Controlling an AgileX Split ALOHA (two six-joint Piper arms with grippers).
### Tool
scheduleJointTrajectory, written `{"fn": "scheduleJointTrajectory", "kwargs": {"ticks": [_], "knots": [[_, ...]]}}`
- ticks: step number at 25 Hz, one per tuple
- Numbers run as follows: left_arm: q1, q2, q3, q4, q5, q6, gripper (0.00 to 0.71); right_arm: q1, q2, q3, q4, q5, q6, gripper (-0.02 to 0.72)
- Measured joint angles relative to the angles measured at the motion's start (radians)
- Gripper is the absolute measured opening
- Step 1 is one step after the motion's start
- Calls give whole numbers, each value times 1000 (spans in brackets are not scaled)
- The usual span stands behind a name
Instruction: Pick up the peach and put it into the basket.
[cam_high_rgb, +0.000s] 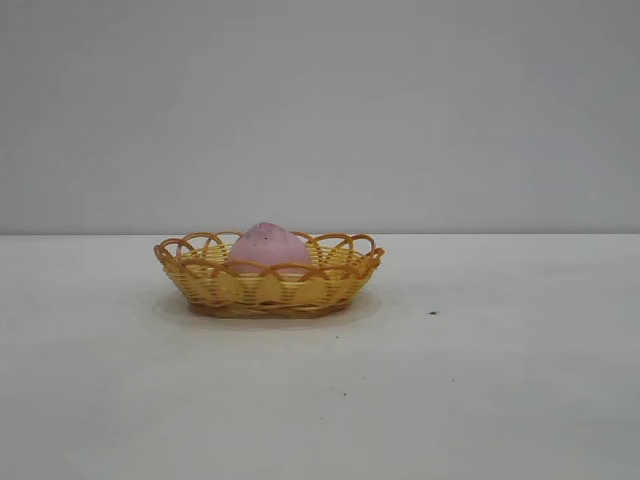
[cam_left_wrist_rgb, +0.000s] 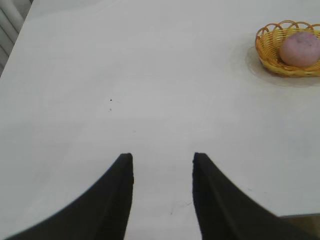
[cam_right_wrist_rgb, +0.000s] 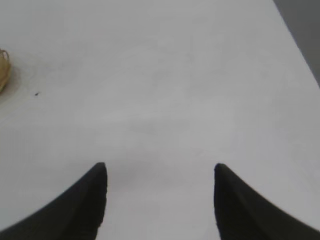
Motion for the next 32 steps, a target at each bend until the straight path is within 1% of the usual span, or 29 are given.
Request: {"fn": "scheduleJointTrajectory", "kwargs": {"ticks": [6, 9, 32], "knots": [[0, 0, 0, 0, 0, 0, 274, 48, -7, 0, -2, 0, 6, 441], [0, 0, 0, 0, 0, 0, 274, 62, -56, 0, -6, 2, 13, 441], [0, 0, 0, 0, 0, 0, 274, 63, -70, 0, -8, 6, 21, 441]]}}
